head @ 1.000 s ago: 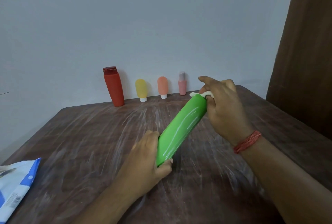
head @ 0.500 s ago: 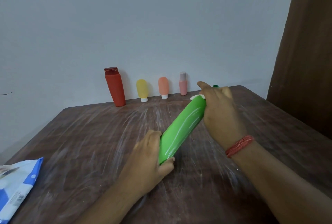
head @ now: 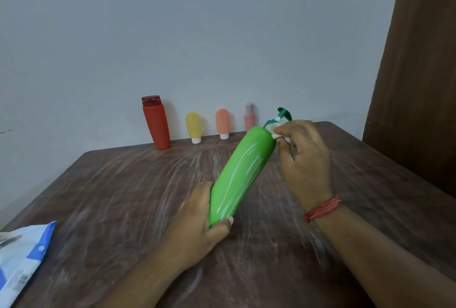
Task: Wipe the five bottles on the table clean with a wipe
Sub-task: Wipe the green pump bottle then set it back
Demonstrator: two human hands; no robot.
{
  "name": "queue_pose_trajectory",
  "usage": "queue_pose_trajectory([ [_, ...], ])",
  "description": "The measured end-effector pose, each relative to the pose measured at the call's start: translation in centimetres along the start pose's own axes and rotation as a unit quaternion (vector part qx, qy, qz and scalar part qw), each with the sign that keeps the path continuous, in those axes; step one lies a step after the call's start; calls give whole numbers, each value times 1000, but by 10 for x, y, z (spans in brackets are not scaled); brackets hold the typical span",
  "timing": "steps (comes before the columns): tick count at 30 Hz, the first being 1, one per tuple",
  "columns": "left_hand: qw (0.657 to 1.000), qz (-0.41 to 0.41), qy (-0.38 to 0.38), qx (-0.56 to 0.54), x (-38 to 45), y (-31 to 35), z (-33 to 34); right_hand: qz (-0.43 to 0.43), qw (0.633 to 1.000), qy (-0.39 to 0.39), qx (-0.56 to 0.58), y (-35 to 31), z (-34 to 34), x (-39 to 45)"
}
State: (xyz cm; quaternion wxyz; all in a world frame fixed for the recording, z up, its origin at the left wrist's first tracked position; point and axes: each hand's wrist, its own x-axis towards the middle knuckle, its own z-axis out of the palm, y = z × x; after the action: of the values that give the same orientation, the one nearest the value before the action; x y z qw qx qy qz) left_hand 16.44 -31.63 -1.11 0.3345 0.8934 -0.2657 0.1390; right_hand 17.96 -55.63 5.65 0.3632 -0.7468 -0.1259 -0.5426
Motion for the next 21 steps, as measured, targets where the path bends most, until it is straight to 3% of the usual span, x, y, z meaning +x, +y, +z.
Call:
queue_pose_trajectory([
  [3,1000,-8,-6,-20,0,0,-2,7,1000,-28,5,-1,3,-3],
  [6,1000,-10,-17,-24,1,1,-4,52,998,3,30,4,1,2],
  [10,998,-19,-42,-42,0,0,-8,93,988,-9,125,5,3,0],
  [16,983,-55,-87,-151,-5,1,-16,224,926,-57,300,4,6,3],
  [21,961,-70,-127,-236,-7,10,-14,296,878,38,373,5,6,8],
])
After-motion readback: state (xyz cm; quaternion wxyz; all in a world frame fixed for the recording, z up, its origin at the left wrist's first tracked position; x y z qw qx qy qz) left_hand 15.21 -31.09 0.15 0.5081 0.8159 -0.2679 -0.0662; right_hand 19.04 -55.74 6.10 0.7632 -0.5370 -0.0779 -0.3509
